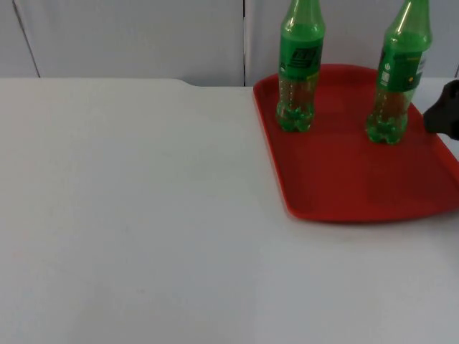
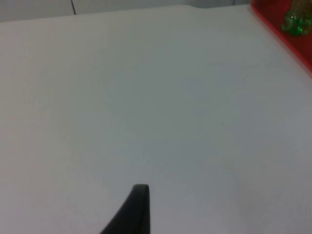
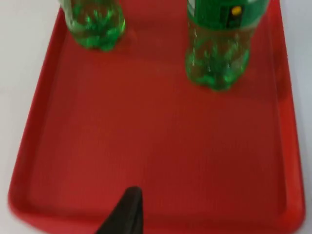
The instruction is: Place the bottle upright on the tray.
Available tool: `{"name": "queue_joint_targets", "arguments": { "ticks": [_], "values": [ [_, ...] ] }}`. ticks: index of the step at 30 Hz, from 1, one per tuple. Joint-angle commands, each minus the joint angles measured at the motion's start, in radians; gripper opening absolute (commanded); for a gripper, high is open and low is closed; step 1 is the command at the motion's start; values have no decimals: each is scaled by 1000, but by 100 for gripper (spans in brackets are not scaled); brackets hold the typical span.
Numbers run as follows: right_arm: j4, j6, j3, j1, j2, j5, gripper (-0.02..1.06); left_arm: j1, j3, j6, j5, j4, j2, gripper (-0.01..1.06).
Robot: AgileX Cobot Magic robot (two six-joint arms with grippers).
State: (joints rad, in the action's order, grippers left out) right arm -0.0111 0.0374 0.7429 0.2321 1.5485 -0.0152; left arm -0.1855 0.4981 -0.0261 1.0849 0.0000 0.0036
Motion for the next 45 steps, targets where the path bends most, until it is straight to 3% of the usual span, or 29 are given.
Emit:
{"name": "queue_joint_targets", "arguments": {
  "ticks": [1, 7, 24, 32, 35, 40, 45],
  "values": [
    [-6, 3, -7, 2, -62, -118, 105, -3, -4, -5, -11, 0, -4, 105],
    [-6, -4, -7, 2, -188, -291, 105, -3, -4, -5, -11, 0, -4, 105],
    [17, -5, -7, 2, -459, -448, 105, -3, -4, -5, -11, 0, -4, 105],
    [49, -76, -7, 2, -581, -545, 105, -3, -4, -5, -11, 0, -4, 105],
    [71, -90, -7, 2, -621, -565, 105, -3, -4, -5, -11, 0, -4, 105],
    [242, -254, -7, 2, -738, -622, 105, -3, -4, -5, -11, 0, -4, 105],
    [271, -285, -7, 2, -813, -673, 105, -3, -4, -5, -11, 0, -4, 105]
  ]
}}
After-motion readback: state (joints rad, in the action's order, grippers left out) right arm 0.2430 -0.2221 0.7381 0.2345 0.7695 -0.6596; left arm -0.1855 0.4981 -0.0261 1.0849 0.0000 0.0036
